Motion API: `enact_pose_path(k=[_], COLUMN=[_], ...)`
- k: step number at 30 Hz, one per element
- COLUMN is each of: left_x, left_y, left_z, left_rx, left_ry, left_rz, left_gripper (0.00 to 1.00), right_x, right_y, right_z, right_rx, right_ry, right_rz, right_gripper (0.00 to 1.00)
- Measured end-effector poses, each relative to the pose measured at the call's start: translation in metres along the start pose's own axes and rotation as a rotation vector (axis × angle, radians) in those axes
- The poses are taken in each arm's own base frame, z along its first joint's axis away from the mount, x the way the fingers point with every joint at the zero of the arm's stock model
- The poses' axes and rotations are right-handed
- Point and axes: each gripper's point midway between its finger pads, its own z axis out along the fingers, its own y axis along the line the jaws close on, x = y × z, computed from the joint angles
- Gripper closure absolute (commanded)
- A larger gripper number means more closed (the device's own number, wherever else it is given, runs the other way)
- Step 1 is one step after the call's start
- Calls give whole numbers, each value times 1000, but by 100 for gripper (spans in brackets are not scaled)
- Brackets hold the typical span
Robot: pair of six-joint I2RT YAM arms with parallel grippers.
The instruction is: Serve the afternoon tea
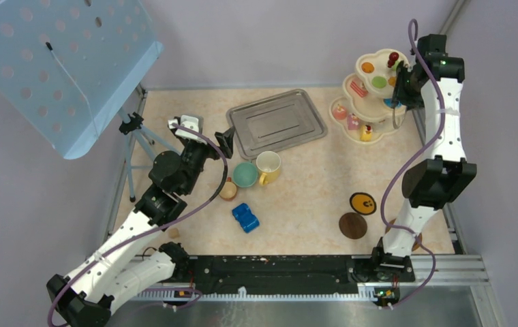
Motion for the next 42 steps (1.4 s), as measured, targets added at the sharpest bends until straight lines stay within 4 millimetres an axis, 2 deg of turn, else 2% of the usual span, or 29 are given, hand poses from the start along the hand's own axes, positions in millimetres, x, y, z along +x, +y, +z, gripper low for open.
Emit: enact_pose_path(k=[6,13,16,18,21,25,28,31,34,36,39,42], left_x=[0,0,0,0,0,0,0,0,0,2,6,11], left_y=[0,0,0,0,0,0,-1,-1,-1,-1,-2,-2], left_z=[0,0,0,0,0,0,0,0,0,1,3,5], left_rx=[0,1,0,0,1,1,3,6,6,5,5,5], left_ry=[0,0,0,0,0,0,1,1,1,5,18,31], left_rz=[0,0,0,0,0,0,0,0,0,1,5,9], left_gripper=[1,1,1,1,1,1,1,1,1,1,1,1], right_x=[0,-8,-9,-5,13,51,84,119,154,170,187,196], right_y=[1,0,-2,-6,-13,-19,-15,-8,0,10,39,89], right_z=[1,-5,-13,-27,-61,-104,-122,-111,-80,-59,-32,-36], right_rx=[-8,-4,6,17,27,7,-44,-96,-129,-174,-270,-392], right_ry=[4,-31,-56,-89,-157,-261,-326,-335,-280,-231,-180,-208], right_rz=[-7,-2,4,14,30,65,118,184,242,259,235,87], right_gripper=[55,57,59,59,60,61,62,62,67,70,70,68])
